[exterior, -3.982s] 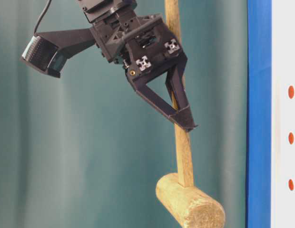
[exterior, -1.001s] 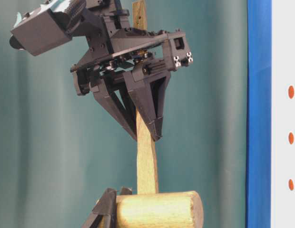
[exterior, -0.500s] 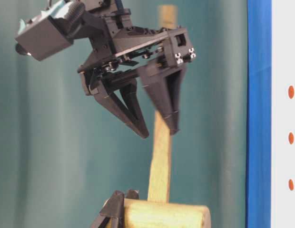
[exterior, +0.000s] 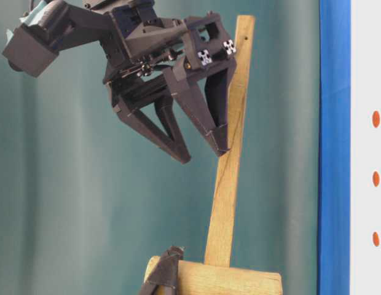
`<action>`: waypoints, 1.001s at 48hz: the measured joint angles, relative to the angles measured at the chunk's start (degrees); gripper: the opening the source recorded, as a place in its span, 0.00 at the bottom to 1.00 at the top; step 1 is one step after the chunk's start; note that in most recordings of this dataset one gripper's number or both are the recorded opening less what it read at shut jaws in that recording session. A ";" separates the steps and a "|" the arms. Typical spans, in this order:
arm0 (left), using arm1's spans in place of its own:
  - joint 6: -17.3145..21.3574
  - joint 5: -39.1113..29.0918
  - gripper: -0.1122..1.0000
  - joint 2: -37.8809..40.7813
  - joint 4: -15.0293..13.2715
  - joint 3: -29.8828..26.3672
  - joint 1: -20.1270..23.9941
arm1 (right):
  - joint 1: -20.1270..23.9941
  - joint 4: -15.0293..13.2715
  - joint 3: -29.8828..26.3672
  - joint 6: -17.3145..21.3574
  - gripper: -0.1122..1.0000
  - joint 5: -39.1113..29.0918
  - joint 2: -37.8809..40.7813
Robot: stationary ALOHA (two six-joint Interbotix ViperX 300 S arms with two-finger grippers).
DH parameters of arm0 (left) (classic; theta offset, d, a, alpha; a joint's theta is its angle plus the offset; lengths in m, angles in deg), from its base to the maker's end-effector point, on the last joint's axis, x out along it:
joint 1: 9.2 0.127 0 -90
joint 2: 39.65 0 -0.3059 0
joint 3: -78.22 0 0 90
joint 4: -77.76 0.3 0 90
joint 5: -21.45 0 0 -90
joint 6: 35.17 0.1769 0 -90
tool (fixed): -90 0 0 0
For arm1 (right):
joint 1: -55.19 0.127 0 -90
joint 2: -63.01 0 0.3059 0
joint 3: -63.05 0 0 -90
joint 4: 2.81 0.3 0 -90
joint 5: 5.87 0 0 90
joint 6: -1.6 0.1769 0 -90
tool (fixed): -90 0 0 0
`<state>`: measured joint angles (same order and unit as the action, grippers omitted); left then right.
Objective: Hit the mark with a hammer.
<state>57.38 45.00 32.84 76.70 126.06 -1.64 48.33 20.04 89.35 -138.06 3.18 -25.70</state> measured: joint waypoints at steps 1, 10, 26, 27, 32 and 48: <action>1.05 0.00 0.52 0.09 0.09 0.00 -0.35 | 0.00 0.26 -0.09 0.35 0.94 -0.26 -0.09; 9.05 -0.09 0.52 0.09 0.09 0.00 -1.93 | 0.00 0.97 0.00 3.34 0.94 -0.97 0.00; 9.32 -0.09 0.52 0.18 0.09 0.00 -2.20 | 0.00 1.32 -0.88 8.70 0.94 -0.97 3.08; 9.32 -0.09 0.52 0.18 0.09 0.00 -2.20 | -0.09 1.41 -0.97 9.14 0.94 -0.97 3.69; 9.32 -0.09 0.52 0.18 0.00 0.00 -2.20 | 0.00 1.41 -1.67 10.90 0.94 -1.05 6.33; 9.32 -0.09 0.52 0.18 0.00 0.00 -2.20 | 0.00 1.41 -2.29 12.30 0.73 -0.53 7.73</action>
<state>66.70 44.91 33.01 76.70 126.06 -3.84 48.33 21.45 87.06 -125.76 2.66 -17.96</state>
